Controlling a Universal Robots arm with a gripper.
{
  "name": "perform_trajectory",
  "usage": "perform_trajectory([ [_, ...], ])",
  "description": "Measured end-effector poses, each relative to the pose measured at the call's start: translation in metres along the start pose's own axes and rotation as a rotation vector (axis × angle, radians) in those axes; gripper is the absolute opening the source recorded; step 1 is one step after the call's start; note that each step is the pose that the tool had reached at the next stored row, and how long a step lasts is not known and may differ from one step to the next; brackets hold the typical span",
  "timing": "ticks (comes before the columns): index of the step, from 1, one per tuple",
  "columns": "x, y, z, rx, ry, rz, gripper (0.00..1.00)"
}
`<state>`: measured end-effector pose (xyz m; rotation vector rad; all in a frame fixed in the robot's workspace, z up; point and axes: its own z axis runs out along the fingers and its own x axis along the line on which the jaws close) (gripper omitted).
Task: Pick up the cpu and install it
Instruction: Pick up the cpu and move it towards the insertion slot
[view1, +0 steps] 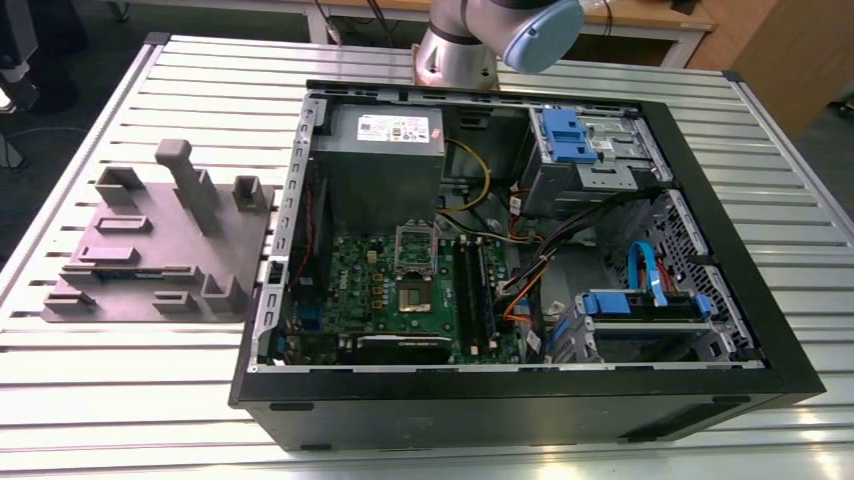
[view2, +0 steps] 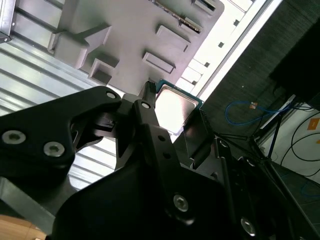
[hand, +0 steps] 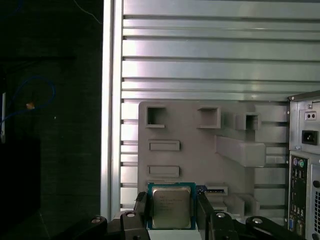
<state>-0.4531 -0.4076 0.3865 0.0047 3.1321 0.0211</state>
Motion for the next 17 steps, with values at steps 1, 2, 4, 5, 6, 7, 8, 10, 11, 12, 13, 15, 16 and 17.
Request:
perform_trajectory([
  [1,0.0,0.0,-0.0001,0.0,0.0001,0.0,0.47],
  [2,0.0,0.0,-0.0001,0.0,0.0001,0.001,0.47],
  [4,-0.0005,-0.0002,-0.0002,0.0001,0.0002,0.001,0.47],
  [5,-0.0012,-0.0003,-0.0002,0.0002,0.0003,0.001,0.47],
  [6,-0.002,-0.0004,-0.0001,0.0001,0.0002,0.001,0.47],
  [7,-0.003,-0.0005,-0.0001,0.0,0.0001,0.001,0.47],
  [8,-0.0041,-0.0006,-0.0001,0.0,0.0001,0.001,0.47],
  [10,-0.0058,-0.0017,0.0,0.0,0.0,0.001,0.47],
  [11,-0.0063,-0.0025,-0.0001,0.0001,0.0002,0.001,0.47],
  [12,-0.0068,-0.0031,-0.0001,0.0001,0.0002,0.001,0.47],
  [13,-0.0072,-0.0038,-0.0001,0.0001,0.0002,0.001,0.47],
  [15,-0.008,-0.0052,0.0,0.0,0.0001,0.001,0.47],
  [16,-0.0084,-0.0057,-0.0001,0.0,0.0001,0.001,0.47],
  [17,-0.009,-0.0063,0.0,0.0,0.0,0.001,0.47],
])
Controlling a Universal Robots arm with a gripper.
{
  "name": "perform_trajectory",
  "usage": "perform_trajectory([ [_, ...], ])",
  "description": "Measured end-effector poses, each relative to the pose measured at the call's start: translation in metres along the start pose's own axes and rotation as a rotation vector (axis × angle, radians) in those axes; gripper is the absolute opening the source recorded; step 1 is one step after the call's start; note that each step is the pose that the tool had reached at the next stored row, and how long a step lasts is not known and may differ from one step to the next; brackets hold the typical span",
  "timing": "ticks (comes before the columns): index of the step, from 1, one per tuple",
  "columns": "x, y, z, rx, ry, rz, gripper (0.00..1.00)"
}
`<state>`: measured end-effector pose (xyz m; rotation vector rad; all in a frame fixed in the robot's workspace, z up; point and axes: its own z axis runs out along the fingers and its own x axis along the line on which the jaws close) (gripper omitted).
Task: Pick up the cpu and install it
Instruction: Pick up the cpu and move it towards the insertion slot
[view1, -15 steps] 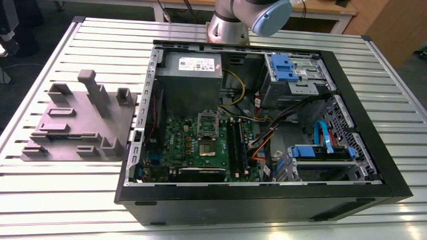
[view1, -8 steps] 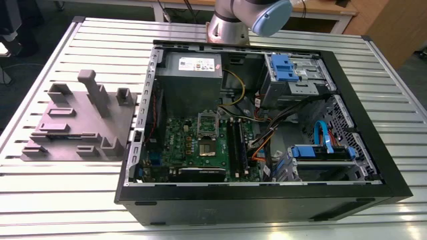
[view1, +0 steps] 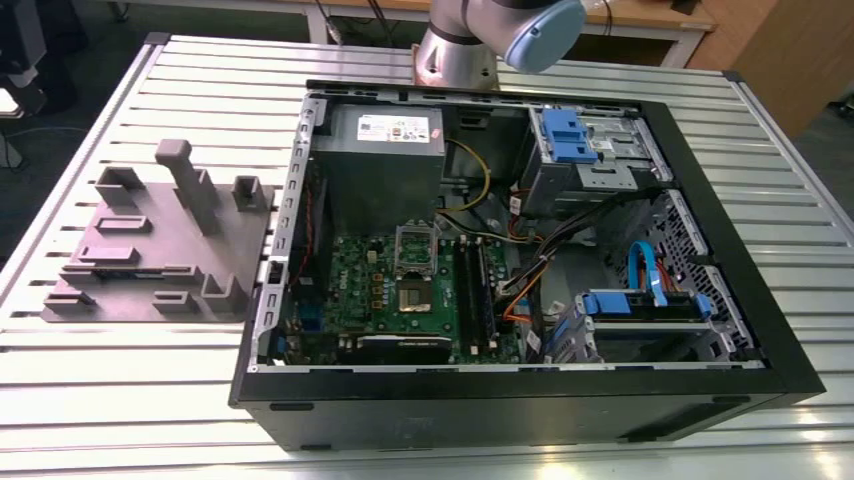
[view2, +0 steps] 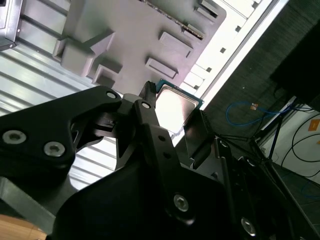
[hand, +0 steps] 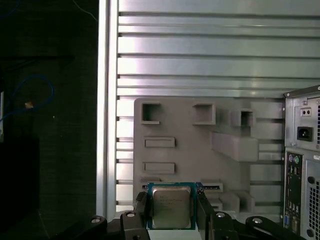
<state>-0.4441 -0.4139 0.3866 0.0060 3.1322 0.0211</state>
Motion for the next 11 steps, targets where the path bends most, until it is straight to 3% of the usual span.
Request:
perform_trajectory([
  [11,-0.0133,-0.0014,0.0001,0.0,0.0001,0.0,0.47],
])
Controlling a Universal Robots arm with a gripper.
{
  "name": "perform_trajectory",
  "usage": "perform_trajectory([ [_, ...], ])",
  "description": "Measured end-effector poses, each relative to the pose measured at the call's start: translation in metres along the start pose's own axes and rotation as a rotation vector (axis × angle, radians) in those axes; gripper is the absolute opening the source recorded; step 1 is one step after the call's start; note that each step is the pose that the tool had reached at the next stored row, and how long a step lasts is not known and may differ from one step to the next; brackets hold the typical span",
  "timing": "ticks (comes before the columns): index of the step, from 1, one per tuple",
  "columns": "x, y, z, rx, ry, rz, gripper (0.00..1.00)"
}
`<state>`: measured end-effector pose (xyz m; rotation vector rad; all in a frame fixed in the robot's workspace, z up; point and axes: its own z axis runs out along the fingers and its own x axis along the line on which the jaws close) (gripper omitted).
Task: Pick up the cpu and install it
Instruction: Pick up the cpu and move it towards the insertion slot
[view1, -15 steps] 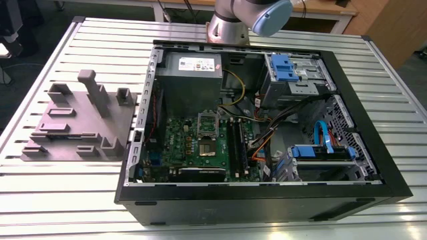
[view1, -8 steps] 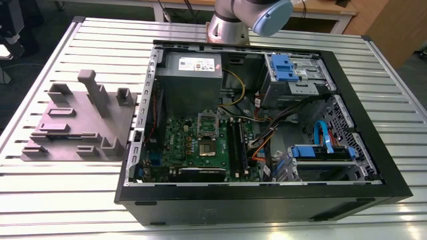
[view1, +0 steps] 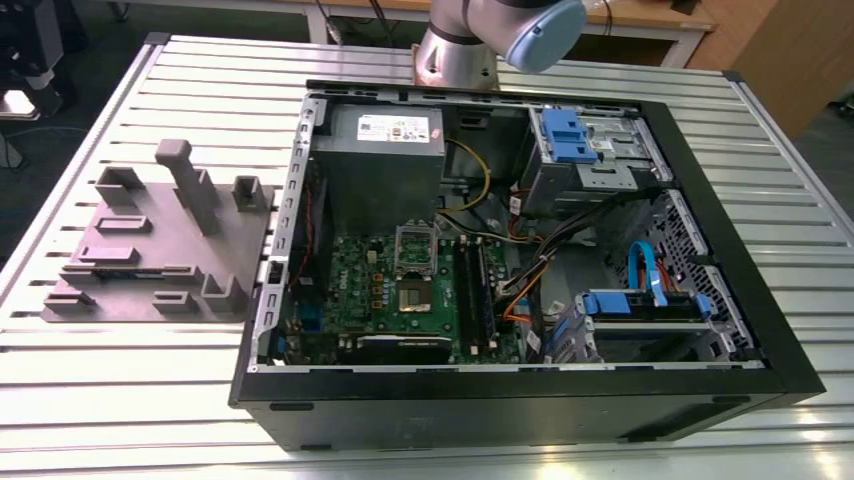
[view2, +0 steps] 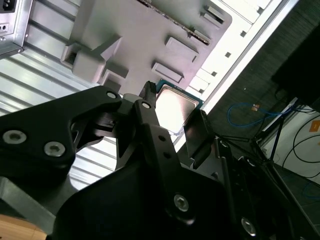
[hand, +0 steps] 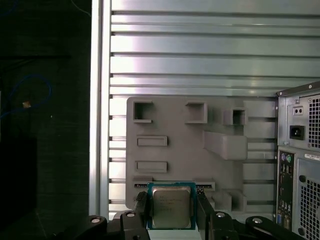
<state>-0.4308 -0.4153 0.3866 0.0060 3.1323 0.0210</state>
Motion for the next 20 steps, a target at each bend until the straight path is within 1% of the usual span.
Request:
perform_trajectory([
  [2,-0.0046,-0.0002,0.0001,0.0,-0.0001,0.0,0.47],
  [3,-0.0058,-0.0003,0.0001,0.0,0.0,0.0,0.47],
  [15,-0.0181,-0.0009,0.0002,0.0,0.0,0.0,0.47],
  [20,-0.0222,-0.001,0.0002,0.0,0.0,0.0,0.47],
])
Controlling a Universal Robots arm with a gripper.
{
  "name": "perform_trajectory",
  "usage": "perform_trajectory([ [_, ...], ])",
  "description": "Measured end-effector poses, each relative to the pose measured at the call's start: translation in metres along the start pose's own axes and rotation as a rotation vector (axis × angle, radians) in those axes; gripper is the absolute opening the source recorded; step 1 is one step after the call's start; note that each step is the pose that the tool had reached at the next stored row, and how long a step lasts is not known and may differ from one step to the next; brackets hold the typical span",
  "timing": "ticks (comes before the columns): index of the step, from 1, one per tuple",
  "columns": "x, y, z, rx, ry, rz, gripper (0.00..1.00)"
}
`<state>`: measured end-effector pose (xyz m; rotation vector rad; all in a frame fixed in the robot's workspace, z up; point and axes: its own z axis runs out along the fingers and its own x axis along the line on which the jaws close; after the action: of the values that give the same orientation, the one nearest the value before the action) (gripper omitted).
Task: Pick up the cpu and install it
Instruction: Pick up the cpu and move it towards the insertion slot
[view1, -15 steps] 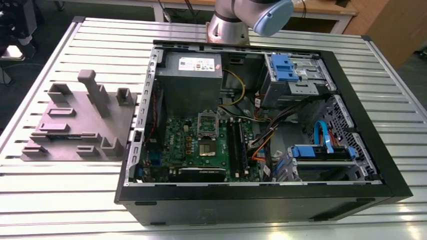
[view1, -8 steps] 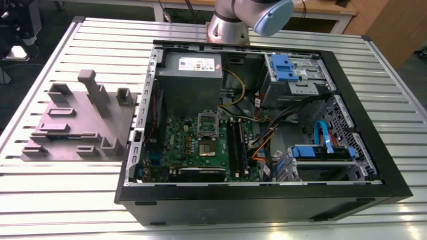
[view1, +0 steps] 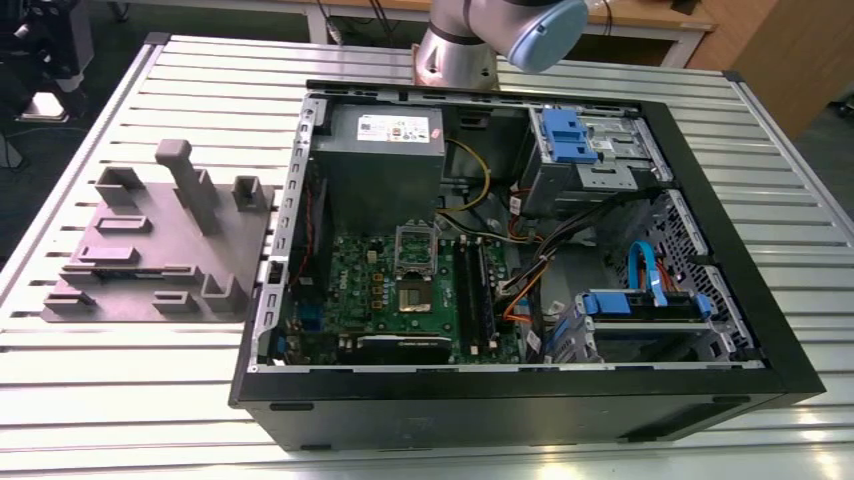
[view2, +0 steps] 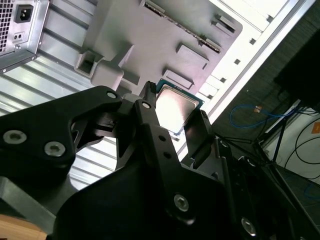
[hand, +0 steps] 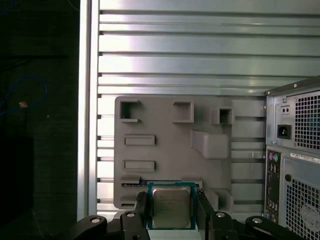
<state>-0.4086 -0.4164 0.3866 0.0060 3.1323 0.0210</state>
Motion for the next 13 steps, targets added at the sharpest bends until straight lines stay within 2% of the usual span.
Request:
perform_trajectory([
  [13,-0.0046,0.0,0.0,0.0,0.0,0.0,0.47],
])
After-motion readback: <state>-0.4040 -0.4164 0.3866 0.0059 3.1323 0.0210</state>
